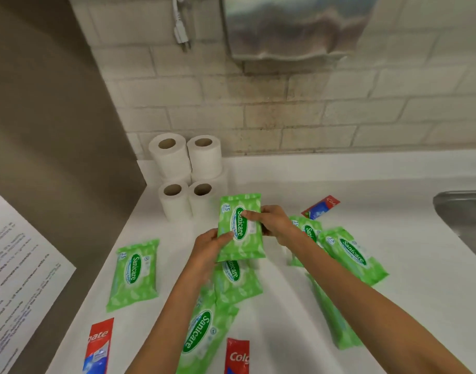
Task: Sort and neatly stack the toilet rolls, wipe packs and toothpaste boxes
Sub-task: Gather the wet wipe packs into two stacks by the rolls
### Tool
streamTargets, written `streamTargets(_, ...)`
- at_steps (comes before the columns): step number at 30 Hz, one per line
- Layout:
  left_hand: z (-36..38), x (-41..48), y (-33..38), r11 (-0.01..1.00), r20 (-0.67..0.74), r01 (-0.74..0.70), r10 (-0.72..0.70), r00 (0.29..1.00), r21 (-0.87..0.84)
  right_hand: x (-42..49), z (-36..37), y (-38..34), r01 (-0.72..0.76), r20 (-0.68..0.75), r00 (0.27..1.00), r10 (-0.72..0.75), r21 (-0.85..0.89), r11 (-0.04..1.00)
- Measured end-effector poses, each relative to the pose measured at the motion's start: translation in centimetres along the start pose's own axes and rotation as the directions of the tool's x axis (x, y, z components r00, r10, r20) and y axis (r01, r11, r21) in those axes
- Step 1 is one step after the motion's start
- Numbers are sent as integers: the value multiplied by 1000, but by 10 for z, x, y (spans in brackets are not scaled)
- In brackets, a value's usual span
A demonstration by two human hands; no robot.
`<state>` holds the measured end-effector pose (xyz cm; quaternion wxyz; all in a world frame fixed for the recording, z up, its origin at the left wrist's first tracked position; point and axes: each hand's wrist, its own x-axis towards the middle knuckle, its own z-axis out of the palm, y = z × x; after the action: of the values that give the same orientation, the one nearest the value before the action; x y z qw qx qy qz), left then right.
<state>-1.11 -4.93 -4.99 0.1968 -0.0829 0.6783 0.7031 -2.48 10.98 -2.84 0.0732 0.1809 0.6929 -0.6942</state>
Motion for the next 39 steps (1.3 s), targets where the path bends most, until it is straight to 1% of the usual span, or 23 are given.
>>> streamTargets(3, 28, 9, 6, 999, 6, 33, -33, 999, -2, 4, -29, -5, 1, -72, 997, -1, -9, 1000)
streamTargets(6, 55, 26, 11, 999, -24, 54, -54, 998, 1, 15, -59, -8, -4, -161, 987, -3, -43, 999)
streamTargets(10, 82, 62, 11, 996, -110, 85, -84, 990, 8, 29, -99, -7, 27, -228, 973, -31, -20, 999)
streamTargets(13, 97, 92, 12, 997, -176, 83, -80, 981, 9, 36, -124, -6, 48, -235, 971, -45, 7, 999)
streamTargets(18, 113, 142, 16, 991, -283, 72, -37, 959, 112, 50, -157, 0, 33, -241, 970, -31, 3, 999)
streamTargets(21, 119, 168, 14, 976, -311, 60, 8, 950, 209, 61, -171, 2, 22, -251, 968, -26, -17, 1000)
streamTargets(25, 130, 176, 11, 932, -349, 40, 95, 932, 359, 71, -182, 1, 26, -250, 968, -33, -33, 999)
streamTargets(27, 131, 176, 7, 870, -357, 36, 164, 920, 493, 74, -182, 1, 23, -247, 968, -35, -48, 999)
streamTargets(29, 130, 171, 4, 736, -309, 12, 270, 912, 677, 76, -179, 3, 19, -242, 970, -33, -61, 998)
streamTargets(31, 129, 165, -2, 573, -193, -55, 364, 911, 818, 76, -176, 5, 19, -231, 973, -32, -59, 998)
streamTargets(32, 130, 162, -6, 509, -122, -94, 375, 919, 856, 76, -174, 5, 20, -225, 974, -33, -56, 998)
streamTargets(34, 133, 162, -15, 384, 15, -156, 344, 939, 910, 75, -171, 7, 21, -219, 975, -31, -48, 999)
streamTargets(36, 136, 165, -22, 239, 119, -194, 293, 949, 952, 74, -169, 8, 18, -212, 977, -26, -38, 999)
streamTargets(37, 137, 167, -24, 200, 147, -204, 268, 952, 958, 74, -169, 8, 18, -210, 978, -24, -35, 999)
streamTargets(39, 136, 172, -26, 177, 167, -210, 227, 959, 962, 73, -170, 7, 19, -210, 977, -26, -33, 999)
